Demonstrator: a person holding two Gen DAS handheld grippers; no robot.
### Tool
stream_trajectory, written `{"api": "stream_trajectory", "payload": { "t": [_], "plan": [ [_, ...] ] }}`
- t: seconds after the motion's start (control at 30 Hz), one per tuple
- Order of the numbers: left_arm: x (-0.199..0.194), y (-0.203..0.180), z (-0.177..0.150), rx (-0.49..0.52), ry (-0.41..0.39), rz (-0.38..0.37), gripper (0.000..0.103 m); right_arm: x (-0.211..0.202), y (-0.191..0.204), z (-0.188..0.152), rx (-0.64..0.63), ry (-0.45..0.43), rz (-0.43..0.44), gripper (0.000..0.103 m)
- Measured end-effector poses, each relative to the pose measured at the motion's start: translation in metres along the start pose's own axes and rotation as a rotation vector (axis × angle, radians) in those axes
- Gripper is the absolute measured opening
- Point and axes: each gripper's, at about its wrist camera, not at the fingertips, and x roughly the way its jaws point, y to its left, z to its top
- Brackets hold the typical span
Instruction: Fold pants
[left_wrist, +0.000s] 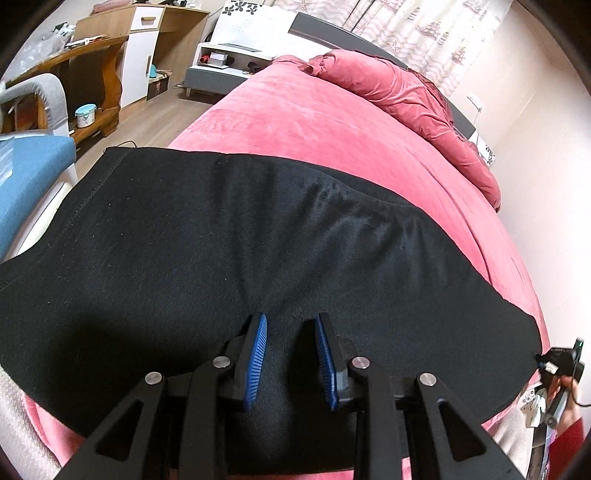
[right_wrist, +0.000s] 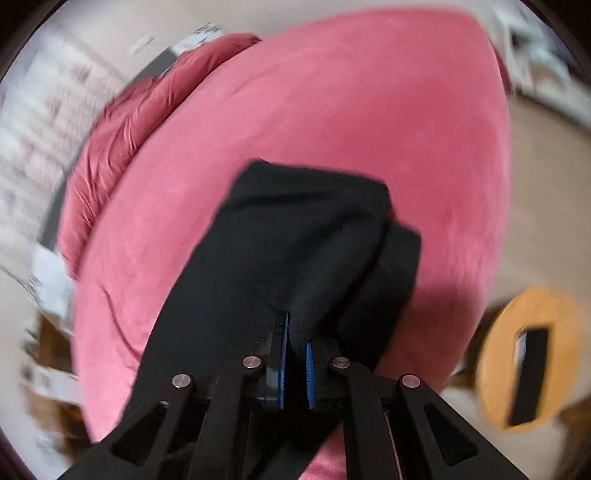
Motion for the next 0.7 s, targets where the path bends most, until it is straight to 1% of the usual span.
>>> {"api": "stream_trajectory", "payload": {
  "t": [0.03,0.1,0.17,0.2,0.27,0.33,0.4,0.43,0.47,0.5,0.53,0.57,0.6,0.63,0.7],
  "plan": [
    [-0.005,-0.001,-0.003,0.012,0.001,0.004,0.028,0.000,-0.010,-0.002,0.037,-0.009,0.049,0.012],
    [-0.012,-0.012,-0.007,0.053,0.002,-0.017,0.028,-0.005,-0.022,-0.008,0.084,-0.039,0.154,0.018],
    [-0.017,-0.026,-0.012,0.091,0.009,-0.082,0.028,-0.010,-0.024,-0.015,0.085,-0.055,0.222,0.038],
    [-0.017,-0.037,-0.015,0.120,0.019,-0.125,0.028,-0.012,-0.024,-0.020,0.083,-0.051,0.261,0.041],
    [-0.014,-0.062,-0.023,0.184,0.058,-0.203,0.028,-0.012,-0.019,-0.030,0.071,-0.019,0.340,0.042],
    [-0.007,-0.085,-0.030,0.244,0.095,-0.254,0.028,-0.011,-0.017,-0.043,0.076,0.027,0.409,0.042],
    [0.001,-0.103,-0.034,0.281,0.121,-0.271,0.028,-0.003,-0.010,-0.064,0.083,0.093,0.474,0.042],
    [0.005,-0.110,-0.036,0.293,0.135,-0.281,0.028,0.000,-0.005,-0.072,0.077,0.124,0.486,0.042],
    [0.012,-0.119,-0.037,0.304,0.155,-0.286,0.028,0.007,0.004,-0.090,0.064,0.170,0.485,0.042],
    [0.017,-0.125,-0.038,0.309,0.168,-0.284,0.028,0.012,0.008,-0.099,0.045,0.205,0.479,0.041],
    [0.024,-0.132,-0.038,0.318,0.184,-0.278,0.028,0.014,0.011,-0.108,0.015,0.225,0.455,0.031],
    [0.028,-0.137,-0.038,0.326,0.194,-0.268,0.028,0.017,0.019,-0.117,-0.035,0.233,0.405,0.007],
    [0.031,-0.140,-0.037,0.330,0.197,-0.263,0.029,0.017,0.026,-0.123,-0.087,0.229,0.354,0.007],
    [0.032,-0.142,-0.036,0.329,0.199,-0.263,0.029,0.015,0.028,-0.125,-0.099,0.218,0.346,0.007],
    [0.030,-0.145,-0.032,0.315,0.210,-0.273,0.029,0.001,0.031,-0.122,-0.097,0.193,0.384,0.007]
  ]
}}
